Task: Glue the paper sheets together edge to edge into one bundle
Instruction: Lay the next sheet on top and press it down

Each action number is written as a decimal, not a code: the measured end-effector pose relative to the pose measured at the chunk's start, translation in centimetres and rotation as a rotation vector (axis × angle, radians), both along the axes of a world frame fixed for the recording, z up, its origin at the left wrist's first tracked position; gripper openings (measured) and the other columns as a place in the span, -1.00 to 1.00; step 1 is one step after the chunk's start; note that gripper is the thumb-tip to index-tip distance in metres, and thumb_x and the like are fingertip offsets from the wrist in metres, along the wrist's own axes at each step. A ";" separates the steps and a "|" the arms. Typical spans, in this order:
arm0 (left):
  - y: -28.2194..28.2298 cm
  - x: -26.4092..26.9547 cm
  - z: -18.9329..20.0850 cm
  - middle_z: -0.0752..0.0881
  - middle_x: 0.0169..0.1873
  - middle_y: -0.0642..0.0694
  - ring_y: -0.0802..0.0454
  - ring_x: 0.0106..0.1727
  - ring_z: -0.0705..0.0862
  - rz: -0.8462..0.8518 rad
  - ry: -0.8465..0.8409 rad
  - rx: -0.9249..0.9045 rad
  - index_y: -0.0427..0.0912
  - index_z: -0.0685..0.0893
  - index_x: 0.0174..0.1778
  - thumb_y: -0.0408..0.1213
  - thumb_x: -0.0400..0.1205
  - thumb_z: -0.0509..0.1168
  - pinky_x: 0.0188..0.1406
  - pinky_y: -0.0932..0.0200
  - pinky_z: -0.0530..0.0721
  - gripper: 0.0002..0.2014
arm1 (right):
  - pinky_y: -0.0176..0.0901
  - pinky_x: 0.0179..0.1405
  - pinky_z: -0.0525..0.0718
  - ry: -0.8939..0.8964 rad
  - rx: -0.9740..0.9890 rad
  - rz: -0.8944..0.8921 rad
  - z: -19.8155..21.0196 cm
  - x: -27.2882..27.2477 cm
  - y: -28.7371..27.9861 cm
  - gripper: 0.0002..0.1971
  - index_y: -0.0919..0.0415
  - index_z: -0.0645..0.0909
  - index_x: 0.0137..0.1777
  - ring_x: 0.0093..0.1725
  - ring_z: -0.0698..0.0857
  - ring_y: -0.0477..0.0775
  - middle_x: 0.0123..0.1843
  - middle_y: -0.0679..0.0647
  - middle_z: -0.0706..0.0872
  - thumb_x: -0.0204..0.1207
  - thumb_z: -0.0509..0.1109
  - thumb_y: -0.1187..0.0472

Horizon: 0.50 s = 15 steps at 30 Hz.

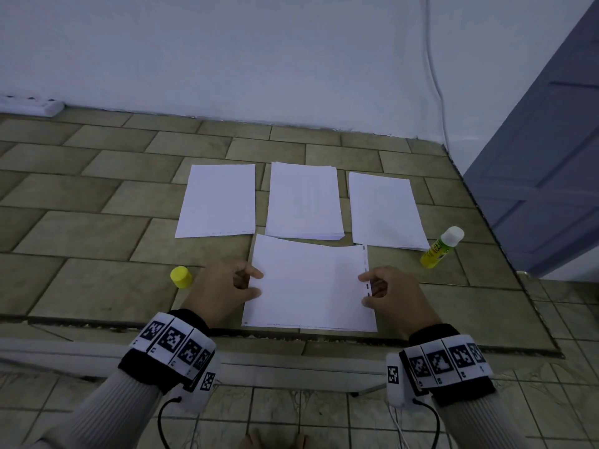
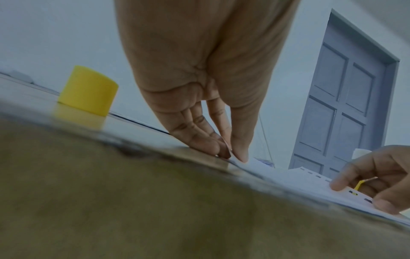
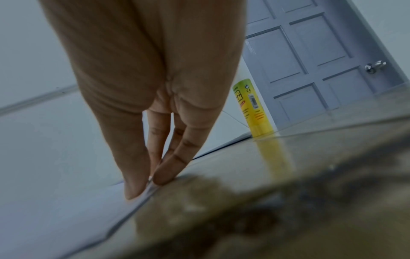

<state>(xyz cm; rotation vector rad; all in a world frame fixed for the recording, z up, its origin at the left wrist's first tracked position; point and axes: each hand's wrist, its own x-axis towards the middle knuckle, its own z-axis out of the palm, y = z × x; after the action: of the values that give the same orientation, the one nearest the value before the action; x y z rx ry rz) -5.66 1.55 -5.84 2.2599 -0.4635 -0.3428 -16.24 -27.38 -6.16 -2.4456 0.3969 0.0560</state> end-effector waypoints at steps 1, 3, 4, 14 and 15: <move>0.0 0.0 0.0 0.63 -0.48 0.19 0.47 -0.37 0.60 0.000 -0.003 0.005 0.05 0.71 -0.09 -0.36 0.47 0.55 -0.38 0.57 0.47 -0.76 | -0.60 -0.26 0.50 0.000 0.005 0.003 0.0 0.0 -0.1 -0.63 0.16 0.68 0.18 -0.13 0.58 -0.16 0.05 0.01 0.64 0.37 0.57 0.34; 0.0 -0.1 0.1 0.67 -0.36 0.15 0.50 -0.31 0.61 -0.001 -0.007 0.015 0.07 0.70 -0.10 -0.35 0.47 0.56 -0.35 0.60 0.49 -0.75 | -0.58 -0.23 0.52 0.001 0.014 0.007 0.0 0.1 -0.2 -0.65 0.16 0.69 0.15 -0.15 0.58 -0.17 0.04 0.03 0.64 0.36 0.58 0.34; 0.1 -0.1 0.0 0.68 -0.33 0.14 0.49 -0.29 0.61 0.001 -0.007 0.018 0.08 0.70 -0.10 -0.34 0.47 0.56 -0.34 0.60 0.49 -0.75 | -0.56 -0.19 0.53 0.002 0.018 0.008 0.0 0.1 -0.2 -0.65 0.16 0.70 0.14 -0.15 0.59 -0.16 0.03 0.04 0.64 0.35 0.59 0.34; 0.0 -0.1 -0.3 0.69 -0.26 0.17 0.31 -0.24 0.64 0.006 -0.011 0.033 0.14 0.68 -0.13 -0.32 0.45 0.57 -0.36 0.61 0.49 -0.73 | -0.42 -0.06 0.61 0.010 0.022 0.020 0.3 0.2 -0.2 -0.65 0.17 0.69 0.14 -0.07 0.66 -0.05 0.06 0.06 0.66 0.36 0.59 0.34; 0.1 -0.1 -0.3 0.69 -0.26 0.17 0.31 -0.24 0.64 0.006 -0.012 0.036 0.16 0.67 -0.14 -0.31 0.45 0.57 -0.36 0.62 0.49 -0.72 | -0.40 -0.05 0.63 0.009 0.023 0.020 0.4 0.2 -0.2 -0.65 0.17 0.69 0.14 -0.07 0.66 -0.04 0.06 0.07 0.66 0.35 0.59 0.34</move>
<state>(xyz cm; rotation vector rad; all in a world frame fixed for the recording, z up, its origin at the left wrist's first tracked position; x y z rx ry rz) -5.77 1.62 -6.11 2.2993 -0.4597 -0.3375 -16.01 -27.54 -5.81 -2.4274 0.3734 0.0795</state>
